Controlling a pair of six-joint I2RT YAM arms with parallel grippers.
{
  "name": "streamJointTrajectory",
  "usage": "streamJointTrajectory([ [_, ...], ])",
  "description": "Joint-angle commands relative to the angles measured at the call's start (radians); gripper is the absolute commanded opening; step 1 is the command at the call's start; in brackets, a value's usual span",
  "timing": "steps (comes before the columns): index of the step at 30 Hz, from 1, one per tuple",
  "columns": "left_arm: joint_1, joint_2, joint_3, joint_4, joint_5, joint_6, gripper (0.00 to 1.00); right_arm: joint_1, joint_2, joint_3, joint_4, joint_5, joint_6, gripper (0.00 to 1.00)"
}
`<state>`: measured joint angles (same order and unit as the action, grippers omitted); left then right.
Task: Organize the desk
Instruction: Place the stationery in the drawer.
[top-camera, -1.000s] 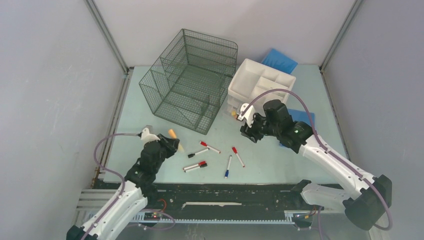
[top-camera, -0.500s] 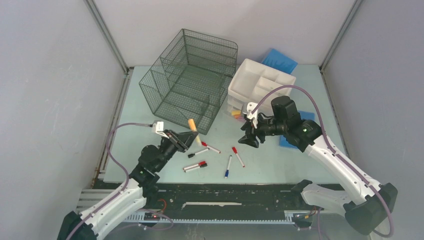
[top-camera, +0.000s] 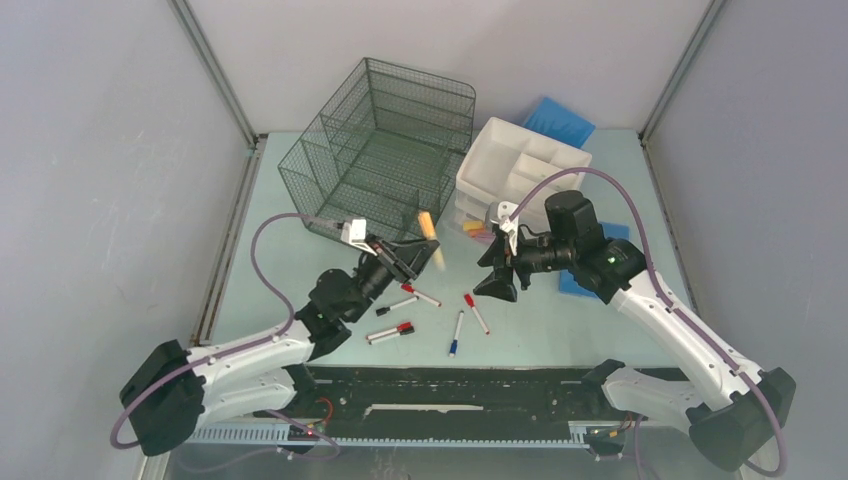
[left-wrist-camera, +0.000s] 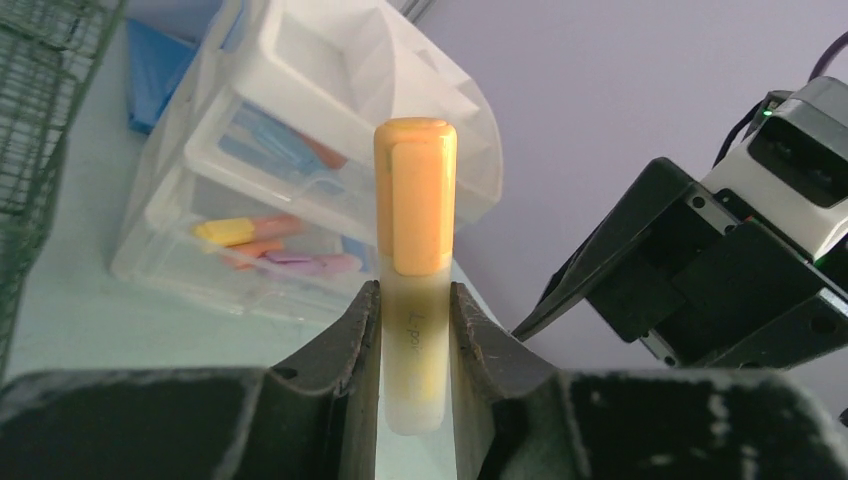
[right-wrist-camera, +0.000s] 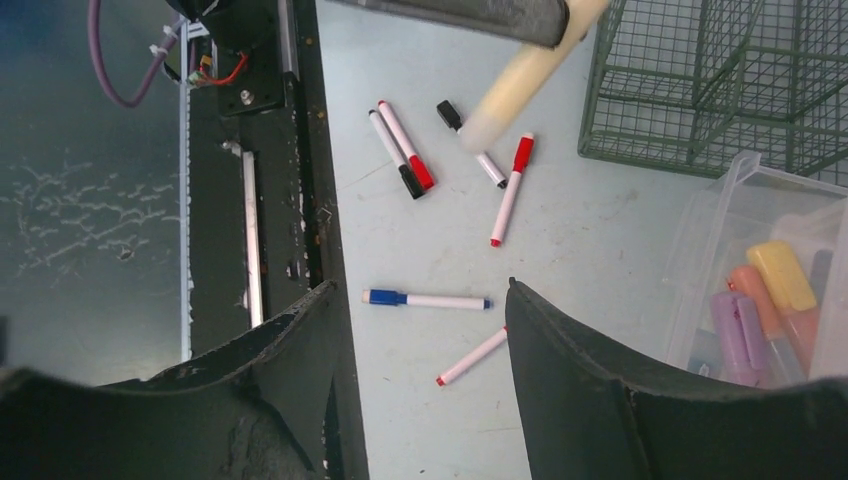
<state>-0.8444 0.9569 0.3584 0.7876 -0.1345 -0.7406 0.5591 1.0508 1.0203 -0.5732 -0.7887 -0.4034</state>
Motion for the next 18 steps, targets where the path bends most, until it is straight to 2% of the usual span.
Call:
streamJointTrajectory([
  [1,-0.064,0.078,0.084,0.124,-0.126,0.025,0.00,-0.005,-0.003,0.027,0.070,-0.006,0.096,0.68],
  [8,-0.138,0.165,0.148,0.128,-0.251,0.004,0.00,-0.014,-0.013,-0.019,0.193,0.040,0.244,0.67],
  [18,-0.189,0.262,0.227,0.128,-0.273,-0.025,0.00,-0.018,-0.004,-0.059,0.310,0.116,0.418,0.64],
])
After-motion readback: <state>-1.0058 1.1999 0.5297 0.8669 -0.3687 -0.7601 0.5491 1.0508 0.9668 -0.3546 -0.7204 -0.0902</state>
